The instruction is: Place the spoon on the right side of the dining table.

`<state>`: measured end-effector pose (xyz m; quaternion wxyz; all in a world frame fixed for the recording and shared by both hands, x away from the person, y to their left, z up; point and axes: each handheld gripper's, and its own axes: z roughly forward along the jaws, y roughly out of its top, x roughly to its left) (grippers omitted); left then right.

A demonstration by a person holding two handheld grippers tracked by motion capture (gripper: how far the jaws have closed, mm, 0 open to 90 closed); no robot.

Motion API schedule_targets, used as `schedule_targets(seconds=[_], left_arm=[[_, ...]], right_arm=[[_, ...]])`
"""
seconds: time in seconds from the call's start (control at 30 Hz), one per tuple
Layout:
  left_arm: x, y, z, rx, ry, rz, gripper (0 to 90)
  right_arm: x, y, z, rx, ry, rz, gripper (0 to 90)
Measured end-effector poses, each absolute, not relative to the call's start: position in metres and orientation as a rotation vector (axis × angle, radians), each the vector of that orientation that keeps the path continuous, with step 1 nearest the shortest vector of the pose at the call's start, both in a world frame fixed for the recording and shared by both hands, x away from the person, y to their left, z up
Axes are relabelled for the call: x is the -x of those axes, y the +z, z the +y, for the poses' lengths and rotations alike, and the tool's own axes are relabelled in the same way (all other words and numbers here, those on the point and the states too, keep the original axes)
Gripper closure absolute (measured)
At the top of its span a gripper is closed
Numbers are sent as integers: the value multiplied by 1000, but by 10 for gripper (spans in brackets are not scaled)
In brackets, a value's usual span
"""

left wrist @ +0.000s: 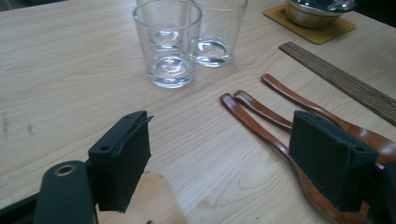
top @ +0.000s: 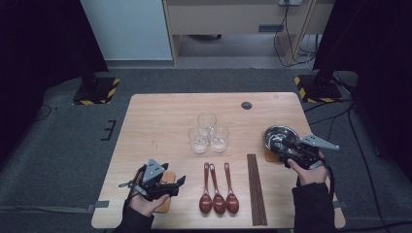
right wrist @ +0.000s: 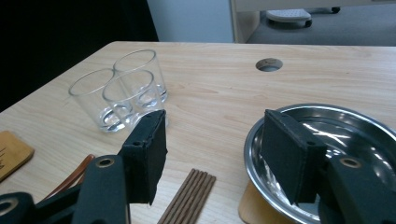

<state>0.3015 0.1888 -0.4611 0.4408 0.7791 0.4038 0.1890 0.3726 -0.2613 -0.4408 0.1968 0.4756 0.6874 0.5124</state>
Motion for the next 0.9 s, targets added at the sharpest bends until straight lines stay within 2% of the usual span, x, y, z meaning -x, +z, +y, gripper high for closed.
schedule_targets(seconds=[0.27, 0.9], left_arm=[[-303, -466, 163, -1971, 442, 945, 203], [-304, -487, 103, -2081, 346, 817, 205]], right_arm=[[-373, -446, -253, -1331, 1422, 1960, 382], [-375, -457, -237, -1317, 1430, 2010, 406]])
